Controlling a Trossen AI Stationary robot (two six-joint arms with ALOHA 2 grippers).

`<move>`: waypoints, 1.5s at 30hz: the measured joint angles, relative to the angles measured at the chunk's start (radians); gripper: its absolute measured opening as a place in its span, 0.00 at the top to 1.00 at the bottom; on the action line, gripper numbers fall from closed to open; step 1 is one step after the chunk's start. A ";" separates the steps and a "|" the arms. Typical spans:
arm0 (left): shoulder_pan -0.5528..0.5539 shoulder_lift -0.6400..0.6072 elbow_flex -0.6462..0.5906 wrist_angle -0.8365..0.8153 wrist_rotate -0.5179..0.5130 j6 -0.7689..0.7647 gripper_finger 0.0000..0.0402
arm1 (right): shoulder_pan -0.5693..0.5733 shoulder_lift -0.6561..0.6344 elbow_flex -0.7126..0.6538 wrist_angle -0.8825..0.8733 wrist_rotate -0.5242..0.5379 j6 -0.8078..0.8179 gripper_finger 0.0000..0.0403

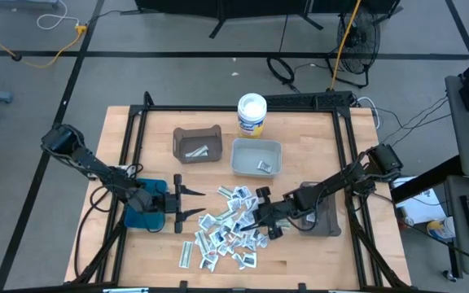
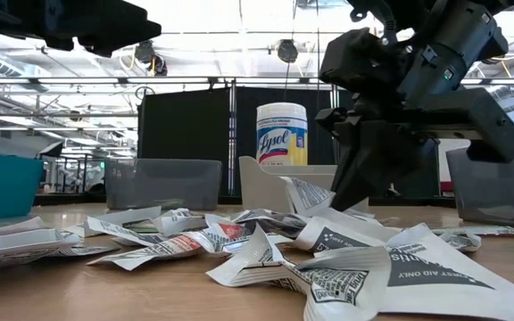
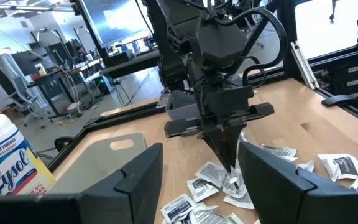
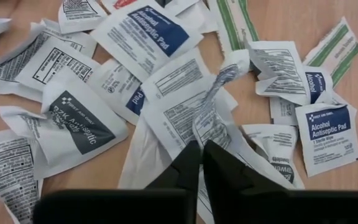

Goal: Pick & Place First Aid Supplies
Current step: Put the blue alcohol pad into the bottom black bin

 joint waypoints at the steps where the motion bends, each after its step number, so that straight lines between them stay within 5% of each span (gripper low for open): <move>1: 0.000 0.000 0.000 0.000 0.000 0.000 0.47 | 0.000 0.000 0.000 0.000 0.000 0.000 0.99; 23: 0.000 0.000 0.000 -0.014 0.000 -0.013 0.47 | 0.008 -0.145 0.000 -0.061 0.006 -0.016 1.00; 29: 0.000 0.000 0.000 -0.015 0.000 -0.020 0.47 | 0.043 -0.238 0.000 -0.175 0.109 0.001 1.00; 37: 0.000 0.000 0.000 -0.017 0.000 -0.033 0.47 | 0.116 -0.361 0.000 -0.397 0.226 0.137 1.00; 45: 0.000 0.000 0.000 -0.017 0.000 -0.037 0.47 | 0.197 -0.487 0.000 -0.734 0.266 0.452 1.00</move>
